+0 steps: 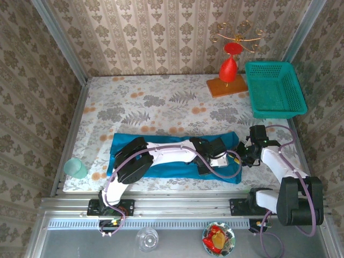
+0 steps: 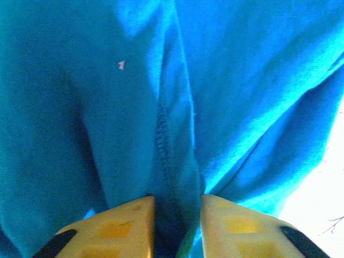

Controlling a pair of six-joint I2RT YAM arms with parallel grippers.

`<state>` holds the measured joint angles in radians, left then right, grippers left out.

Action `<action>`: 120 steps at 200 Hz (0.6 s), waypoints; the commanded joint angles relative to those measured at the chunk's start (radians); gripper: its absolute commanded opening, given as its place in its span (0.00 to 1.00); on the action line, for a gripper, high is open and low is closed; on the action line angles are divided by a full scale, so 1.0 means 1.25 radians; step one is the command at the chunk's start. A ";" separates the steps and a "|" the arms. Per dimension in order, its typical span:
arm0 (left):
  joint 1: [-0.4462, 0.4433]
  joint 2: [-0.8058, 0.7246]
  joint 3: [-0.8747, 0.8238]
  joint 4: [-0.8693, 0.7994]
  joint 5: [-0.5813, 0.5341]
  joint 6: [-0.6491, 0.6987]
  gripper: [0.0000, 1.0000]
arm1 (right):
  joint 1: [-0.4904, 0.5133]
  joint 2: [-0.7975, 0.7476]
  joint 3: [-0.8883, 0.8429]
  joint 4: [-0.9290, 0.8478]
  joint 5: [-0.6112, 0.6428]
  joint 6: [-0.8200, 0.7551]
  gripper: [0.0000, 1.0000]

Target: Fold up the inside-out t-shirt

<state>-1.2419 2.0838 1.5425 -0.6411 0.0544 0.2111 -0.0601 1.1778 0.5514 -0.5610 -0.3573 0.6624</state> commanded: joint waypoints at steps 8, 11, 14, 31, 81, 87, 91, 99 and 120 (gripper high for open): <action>0.018 -0.037 -0.006 -0.022 0.015 0.016 0.21 | -0.010 0.012 -0.017 -0.026 0.026 0.006 0.40; 0.019 -0.037 -0.006 -0.022 0.015 0.016 0.20 | -0.010 0.014 -0.018 -0.025 0.027 0.006 0.40; 0.020 -0.037 -0.006 -0.022 0.016 0.017 0.19 | -0.011 0.016 -0.017 -0.025 0.029 0.006 0.40; 0.024 -0.037 -0.006 -0.023 0.021 0.015 0.11 | -0.012 0.022 -0.018 -0.022 0.034 0.004 0.42; 0.046 -0.054 -0.021 0.000 0.052 -0.010 0.00 | -0.016 0.047 -0.023 0.016 -0.027 0.013 0.42; 0.051 -0.058 -0.025 0.006 0.059 -0.015 0.00 | -0.016 0.049 -0.022 0.015 -0.029 0.014 0.41; 0.053 -0.060 -0.026 0.009 0.062 -0.017 0.00 | -0.016 0.049 -0.021 0.016 -0.030 0.013 0.41; 0.057 -0.065 -0.030 0.015 0.063 -0.019 0.00 | -0.017 0.050 -0.019 0.016 -0.030 0.010 0.40; 0.066 -0.071 -0.034 0.021 0.074 -0.026 0.00 | -0.022 0.050 -0.019 0.016 -0.032 0.008 0.40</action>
<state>-1.1759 2.0464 1.5135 -0.6254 0.1097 0.2047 -0.0761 1.2327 0.5346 -0.5465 -0.3721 0.6643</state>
